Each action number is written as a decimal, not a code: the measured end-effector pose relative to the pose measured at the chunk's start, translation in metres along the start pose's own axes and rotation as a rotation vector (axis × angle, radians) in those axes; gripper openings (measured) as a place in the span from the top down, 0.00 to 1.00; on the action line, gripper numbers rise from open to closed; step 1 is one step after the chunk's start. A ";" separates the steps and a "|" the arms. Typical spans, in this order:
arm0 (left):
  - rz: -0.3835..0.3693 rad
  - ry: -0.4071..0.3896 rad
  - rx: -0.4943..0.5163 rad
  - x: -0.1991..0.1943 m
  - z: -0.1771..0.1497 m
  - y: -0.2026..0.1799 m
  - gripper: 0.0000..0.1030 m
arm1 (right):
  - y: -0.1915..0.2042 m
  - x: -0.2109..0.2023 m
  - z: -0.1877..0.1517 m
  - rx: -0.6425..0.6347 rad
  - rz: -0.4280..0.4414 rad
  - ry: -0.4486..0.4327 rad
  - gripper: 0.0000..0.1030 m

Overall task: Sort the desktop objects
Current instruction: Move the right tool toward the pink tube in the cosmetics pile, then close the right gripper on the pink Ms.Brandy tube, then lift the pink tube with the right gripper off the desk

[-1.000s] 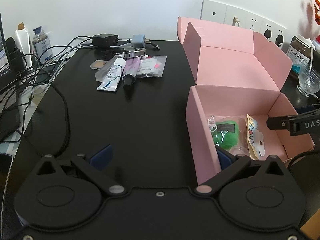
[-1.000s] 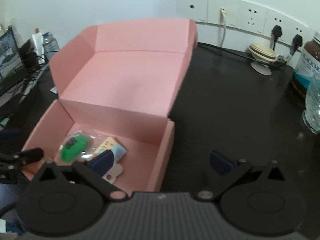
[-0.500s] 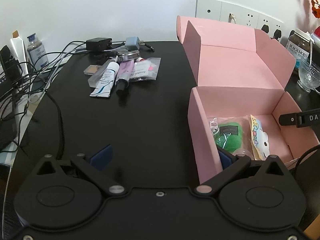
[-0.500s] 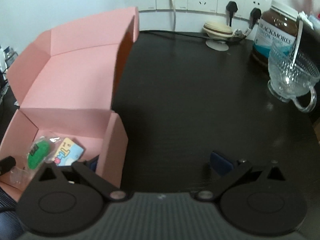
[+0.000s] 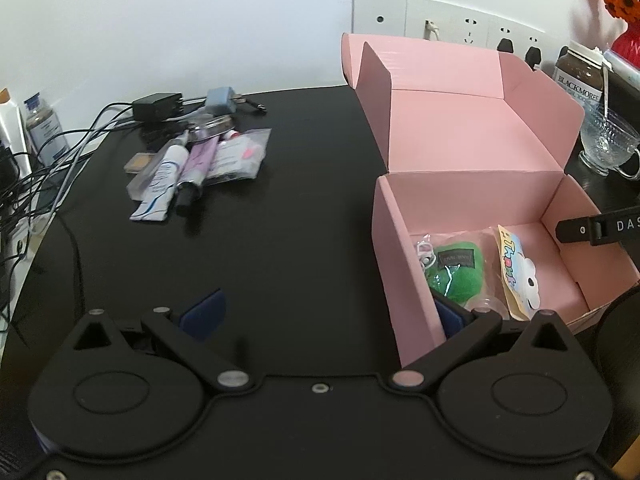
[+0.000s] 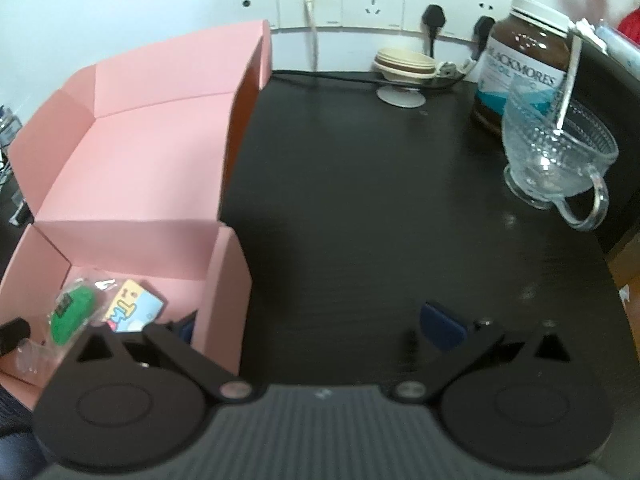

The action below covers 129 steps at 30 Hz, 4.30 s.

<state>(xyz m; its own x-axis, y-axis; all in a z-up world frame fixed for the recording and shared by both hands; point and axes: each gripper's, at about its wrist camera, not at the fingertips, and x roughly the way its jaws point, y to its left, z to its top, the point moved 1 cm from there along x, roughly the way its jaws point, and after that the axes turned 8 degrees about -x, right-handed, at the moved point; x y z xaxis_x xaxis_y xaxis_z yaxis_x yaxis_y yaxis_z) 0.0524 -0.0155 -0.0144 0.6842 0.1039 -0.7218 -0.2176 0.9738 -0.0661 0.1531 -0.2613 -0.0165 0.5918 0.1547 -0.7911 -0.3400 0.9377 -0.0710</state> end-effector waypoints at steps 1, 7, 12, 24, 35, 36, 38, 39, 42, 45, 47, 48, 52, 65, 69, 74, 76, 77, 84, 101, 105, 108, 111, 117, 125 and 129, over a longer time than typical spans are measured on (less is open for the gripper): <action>-0.004 0.000 0.000 0.000 0.001 -0.002 0.00 | -0.002 0.000 0.000 -0.001 -0.002 -0.001 0.01; -0.067 -0.058 -0.061 -0.017 0.009 -0.003 0.00 | -0.010 0.003 0.004 -0.050 -0.012 -0.012 0.01; -0.069 -0.111 -0.089 -0.038 0.015 0.007 0.00 | -0.013 0.005 0.007 -0.054 -0.008 -0.012 0.01; 0.031 -0.046 -0.159 -0.053 -0.014 0.063 0.00 | -0.004 0.004 -0.001 -0.032 -0.020 0.012 0.01; 0.041 0.030 -0.214 -0.042 -0.037 0.100 0.00 | 0.009 -0.020 -0.004 -0.030 -0.063 -0.033 0.01; 0.038 0.036 -0.216 -0.042 -0.039 0.102 0.00 | 0.011 -0.025 -0.004 -0.036 -0.067 -0.043 0.01; 0.028 0.043 -0.215 -0.041 -0.043 0.104 0.00 | 0.015 -0.034 -0.004 -0.049 -0.074 -0.066 0.01; 0.025 0.040 -0.204 -0.042 -0.044 0.104 0.00 | 0.019 -0.040 -0.005 -0.057 -0.078 -0.082 0.01; 0.010 0.038 -0.176 -0.043 -0.046 0.104 0.00 | 0.029 -0.058 -0.005 -0.077 -0.081 -0.135 0.01; 0.003 0.040 -0.161 -0.044 -0.048 0.106 0.00 | 0.041 -0.075 -0.002 -0.102 -0.035 -0.202 0.01; 0.001 0.039 -0.161 -0.045 -0.049 0.110 0.00 | 0.052 -0.086 0.002 -0.124 -0.002 -0.249 0.01; 0.000 0.037 -0.165 -0.046 -0.050 0.112 0.00 | 0.059 -0.090 0.006 -0.135 0.011 -0.267 0.01; 0.007 0.035 -0.175 -0.048 -0.051 0.121 0.00 | 0.092 -0.100 0.028 -0.180 0.087 -0.317 0.01; 0.003 0.020 -0.124 -0.054 -0.060 0.122 0.00 | 0.223 -0.064 0.111 -0.238 0.390 -0.324 0.01; 0.006 0.015 -0.131 -0.055 -0.061 0.123 0.00 | 0.250 -0.039 0.125 -0.294 0.402 -0.315 0.01; 0.014 0.006 -0.124 -0.055 -0.063 0.122 0.00 | 0.269 -0.009 0.137 -0.340 0.391 -0.292 0.11; 0.016 0.002 -0.118 -0.055 -0.063 0.121 0.00 | 0.275 0.002 0.141 -0.355 0.387 -0.267 0.15; 0.015 0.001 -0.117 -0.055 -0.063 0.121 0.00 | 0.277 0.007 0.141 -0.357 0.385 -0.255 0.15; 0.012 -0.002 -0.116 -0.055 -0.064 0.122 0.00 | 0.289 0.042 0.143 -0.324 0.359 -0.180 0.39; 0.011 0.001 -0.093 -0.055 -0.064 0.120 0.00 | 0.305 0.077 0.142 -0.342 0.280 -0.109 0.69; 0.016 0.003 -0.091 -0.055 -0.064 0.120 0.00 | 0.307 0.077 0.140 -0.358 0.269 -0.113 0.68; 0.019 0.004 -0.097 -0.055 -0.063 0.121 0.00 | 0.308 0.075 0.136 -0.388 0.256 -0.116 0.68; 0.020 0.003 -0.098 -0.056 -0.064 0.121 0.00 | 0.306 0.071 0.127 -0.411 0.253 -0.117 0.69; 0.029 0.003 -0.092 -0.056 -0.064 0.120 0.00 | 0.301 0.059 0.110 -0.438 0.297 -0.097 0.69; 0.033 0.001 -0.104 -0.055 -0.064 0.120 0.00 | 0.292 0.041 0.088 -0.476 0.329 -0.067 0.69; 0.034 0.001 -0.111 -0.056 -0.064 0.120 0.00 | 0.287 0.032 0.078 -0.495 0.335 -0.056 0.69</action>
<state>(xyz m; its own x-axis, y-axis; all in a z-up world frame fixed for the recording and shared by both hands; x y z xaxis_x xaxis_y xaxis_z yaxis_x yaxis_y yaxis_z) -0.0562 0.0830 -0.0261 0.6743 0.1361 -0.7258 -0.3167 0.9412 -0.1178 0.1314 0.0367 -0.0154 0.4264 0.4460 -0.7869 -0.8068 0.5808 -0.1080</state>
